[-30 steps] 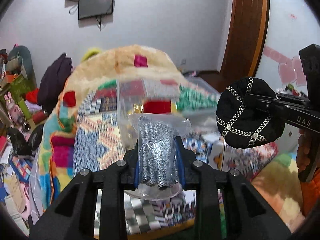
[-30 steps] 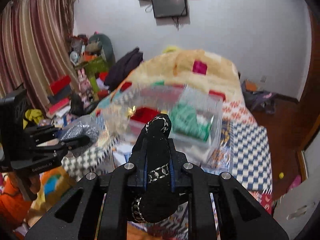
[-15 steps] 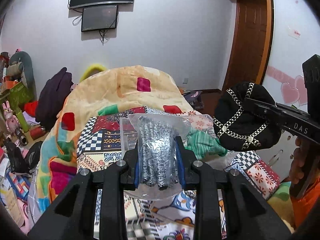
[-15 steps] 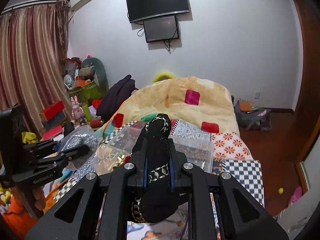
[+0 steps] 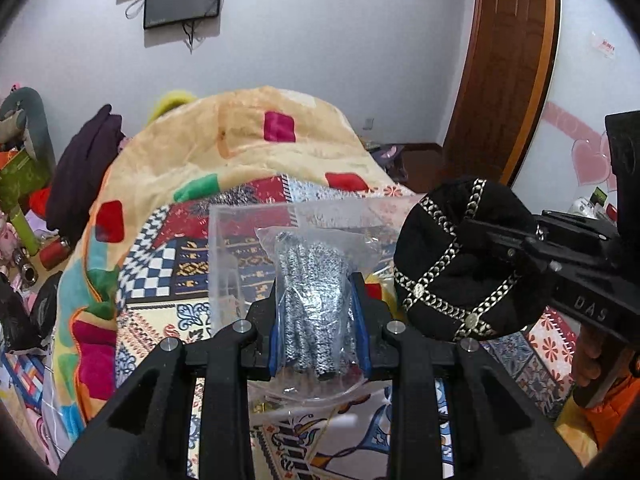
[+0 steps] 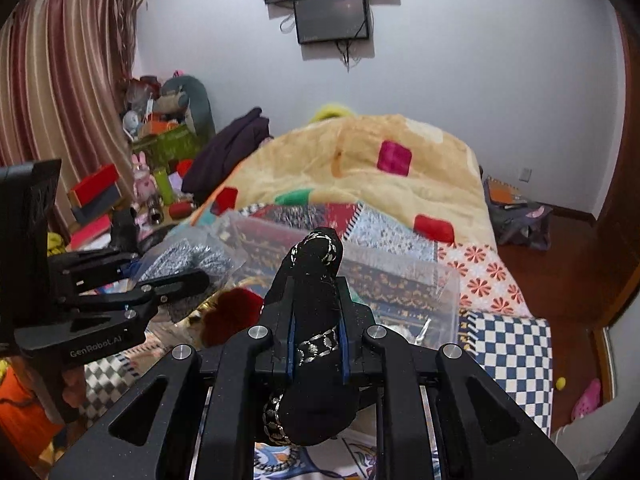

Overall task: Organize soft objects
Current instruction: 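Lower the mesh bag and black cap into the box and open both tools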

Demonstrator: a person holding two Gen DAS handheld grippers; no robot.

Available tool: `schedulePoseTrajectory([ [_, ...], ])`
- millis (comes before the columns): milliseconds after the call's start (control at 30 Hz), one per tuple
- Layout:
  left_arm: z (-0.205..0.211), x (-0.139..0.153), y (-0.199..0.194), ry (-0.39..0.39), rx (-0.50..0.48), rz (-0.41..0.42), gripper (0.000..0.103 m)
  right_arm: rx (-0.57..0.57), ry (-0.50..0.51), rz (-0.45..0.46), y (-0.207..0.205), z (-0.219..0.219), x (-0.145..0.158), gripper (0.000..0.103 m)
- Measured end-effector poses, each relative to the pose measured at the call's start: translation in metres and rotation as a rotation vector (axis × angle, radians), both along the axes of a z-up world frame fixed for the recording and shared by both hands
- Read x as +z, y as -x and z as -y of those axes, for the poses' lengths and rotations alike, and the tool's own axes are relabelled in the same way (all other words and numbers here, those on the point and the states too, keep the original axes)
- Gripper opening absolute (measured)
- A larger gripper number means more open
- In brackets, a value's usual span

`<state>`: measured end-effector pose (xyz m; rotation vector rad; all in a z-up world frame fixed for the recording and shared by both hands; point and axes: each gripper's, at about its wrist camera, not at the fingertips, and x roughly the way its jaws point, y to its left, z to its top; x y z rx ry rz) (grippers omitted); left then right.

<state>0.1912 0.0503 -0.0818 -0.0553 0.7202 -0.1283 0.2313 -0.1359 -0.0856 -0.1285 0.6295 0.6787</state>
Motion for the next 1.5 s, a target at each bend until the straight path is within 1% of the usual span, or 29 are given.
schedulePoseTrajectory([
  [200,0.001,-0.014,-0.01,-0.016,-0.007,-0.035,0.029,-0.018,0.056,-0.018,-0.008,-0.002,-0.012,0.018],
  [267,0.003,-0.015,-0.01,-0.021,-0.012,-0.036,0.029,-0.039,0.076,-0.016,-0.009,0.0,-0.013,0.023],
  [333,0.005,-0.016,-0.01,-0.029,-0.018,-0.04,0.029,-0.06,0.086,-0.022,-0.011,0.004,-0.014,0.041],
  [367,0.006,-0.016,-0.009,-0.031,-0.022,-0.041,0.03,-0.067,0.088,-0.025,-0.011,0.006,-0.014,0.046],
  [400,0.007,-0.016,-0.009,-0.033,-0.025,-0.042,0.031,-0.074,0.089,-0.027,-0.012,0.006,-0.015,0.054],
  [433,0.008,-0.016,-0.009,-0.035,-0.027,-0.04,0.032,-0.08,0.093,-0.025,-0.011,0.008,-0.014,0.059],
  [533,0.01,-0.013,-0.006,-0.041,-0.029,-0.028,0.039,-0.091,0.109,-0.009,-0.008,0.01,-0.012,0.064],
  [567,0.01,-0.011,-0.005,-0.043,-0.027,-0.022,0.044,-0.094,0.113,0.0,-0.006,0.01,-0.011,0.065],
  [600,0.011,-0.008,-0.003,-0.045,-0.022,-0.014,0.048,-0.096,0.114,0.007,-0.006,0.01,-0.01,0.069],
  [633,0.01,-0.006,-0.002,-0.045,-0.018,-0.008,0.049,-0.097,0.114,0.016,-0.004,0.009,-0.008,0.074],
  [733,0.009,0.002,0.003,-0.041,-0.009,0.011,0.054,-0.088,0.101,0.043,0.004,0.011,0.001,0.081],
  [900,0.007,0.019,0.018,-0.038,0.007,0.048,0.066,-0.076,0.081,0.07,0.014,0.013,0.014,0.082],
  [933,0.007,0.023,0.022,-0.036,0.009,0.056,0.067,-0.074,0.076,0.073,0.017,0.014,0.016,0.082],
  [1000,0.008,0.026,0.029,-0.037,0.011,0.061,0.074,-0.061,0.065,0.065,0.022,0.015,0.018,0.082],
  [1067,0.009,0.028,0.037,-0.043,0.016,0.066,0.079,-0.038,0.056,0.041,0.026,0.017,0.016,0.082],
  [1233,0.011,0.021,0.058,-0.06,0.015,0.049,0.08,0.018,0.041,-0.038,0.037,0.021,-0.003,0.081],
  [1300,0.012,0.015,0.065,-0.066,0.016,0.036,0.08,0.033,0.061,-0.069,0.04,0.02,-0.014,0.08],
  [1367,0.012,0.009,0.07,-0.071,0.021,0.03,0.08,0.044,0.089,-0.092,0.042,0.02,-0.026,0.071],
  [1400,0.011,0.006,0.072,-0.071,0.024,0.027,0.08,0.054,0.105,-0.113,0.041,0.019,-0.034,0.063],
  [1433,0.011,0.004,0.072,-0.069,0.026,0.023,0.08,0.062,0.113,-0.132,0.041,0.018,-0.039,0.058],
  [1467,0.011,0.001,0.073,-0.063,0.027,0.018,0.08,0.07,0.121,-0.157,0.038,0.016,-0.046,0.055],
  [1500,0.01,-0.003,0.074,-0.052,0.028,0.009,0.08,0.075,0.131,-0.179,0.035,0.013,-0.053,0.051],
])
